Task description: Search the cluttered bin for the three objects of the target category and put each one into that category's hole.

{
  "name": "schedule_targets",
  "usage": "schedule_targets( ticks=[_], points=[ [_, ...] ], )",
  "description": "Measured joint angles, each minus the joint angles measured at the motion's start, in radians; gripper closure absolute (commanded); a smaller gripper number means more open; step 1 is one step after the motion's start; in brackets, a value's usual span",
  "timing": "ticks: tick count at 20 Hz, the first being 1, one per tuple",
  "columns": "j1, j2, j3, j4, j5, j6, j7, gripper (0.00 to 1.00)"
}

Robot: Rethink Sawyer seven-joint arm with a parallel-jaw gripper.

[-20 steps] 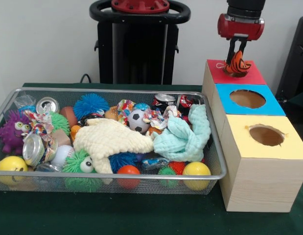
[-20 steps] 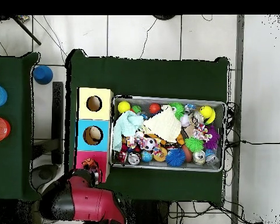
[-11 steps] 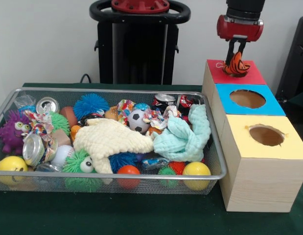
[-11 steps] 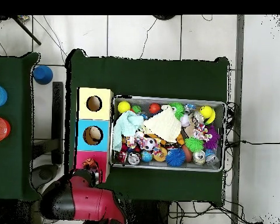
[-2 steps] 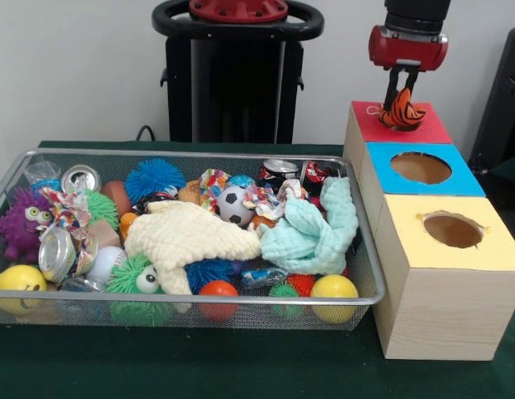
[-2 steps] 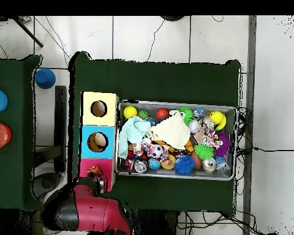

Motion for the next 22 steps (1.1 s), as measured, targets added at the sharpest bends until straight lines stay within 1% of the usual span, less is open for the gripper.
schedule_targets(
  ticks=[22],
  points=[
    [-0.012, -0.003, 0.0, 0.002, 0.001, -0.039, 0.0, 0.0]
  ],
)
